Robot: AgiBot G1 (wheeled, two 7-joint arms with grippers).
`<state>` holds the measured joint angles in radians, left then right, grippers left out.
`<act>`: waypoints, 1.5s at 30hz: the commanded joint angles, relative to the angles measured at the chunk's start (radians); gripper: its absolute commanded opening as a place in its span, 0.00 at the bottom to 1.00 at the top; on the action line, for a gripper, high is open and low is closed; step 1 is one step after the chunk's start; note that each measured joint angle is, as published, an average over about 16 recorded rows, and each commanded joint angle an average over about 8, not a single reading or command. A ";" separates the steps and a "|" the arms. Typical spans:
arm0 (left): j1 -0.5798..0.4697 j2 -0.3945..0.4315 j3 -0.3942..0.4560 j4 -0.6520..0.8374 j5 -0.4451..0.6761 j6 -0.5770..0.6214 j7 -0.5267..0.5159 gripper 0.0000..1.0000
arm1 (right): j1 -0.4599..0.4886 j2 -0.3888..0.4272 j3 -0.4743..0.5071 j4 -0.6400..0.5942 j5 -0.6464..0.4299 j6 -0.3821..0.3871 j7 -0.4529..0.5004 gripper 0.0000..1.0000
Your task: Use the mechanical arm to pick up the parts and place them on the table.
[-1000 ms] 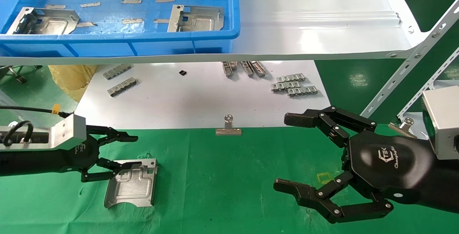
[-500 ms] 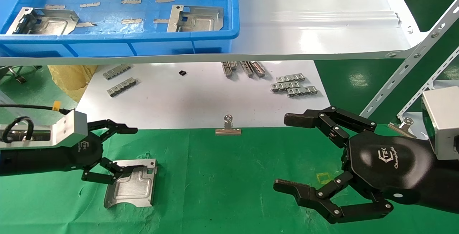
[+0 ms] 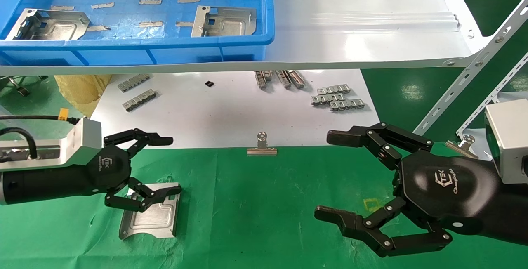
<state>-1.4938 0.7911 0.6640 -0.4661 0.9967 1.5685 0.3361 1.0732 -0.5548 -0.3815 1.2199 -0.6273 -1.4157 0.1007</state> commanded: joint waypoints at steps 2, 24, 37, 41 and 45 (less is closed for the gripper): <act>0.032 -0.014 -0.030 -0.063 -0.021 -0.006 -0.041 1.00 | 0.000 0.000 0.000 0.000 0.000 0.000 0.000 1.00; 0.270 -0.116 -0.247 -0.526 -0.171 -0.047 -0.337 1.00 | 0.000 0.000 0.000 0.000 0.000 0.000 0.000 1.00; 0.403 -0.173 -0.369 -0.787 -0.256 -0.070 -0.504 1.00 | 0.000 0.000 0.000 0.000 0.000 0.000 0.000 1.00; 0.429 -0.184 -0.393 -0.838 -0.273 -0.074 -0.531 1.00 | 0.000 0.000 0.000 0.000 0.000 0.000 0.000 1.00; 0.438 -0.188 -0.401 -0.854 -0.280 -0.076 -0.536 1.00 | 0.000 0.000 0.000 0.000 0.000 0.000 0.000 1.00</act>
<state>-1.0625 0.6059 0.2687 -1.3072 0.7215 1.4936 -0.1954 1.0730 -0.5547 -0.3815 1.2196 -0.6272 -1.4154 0.1006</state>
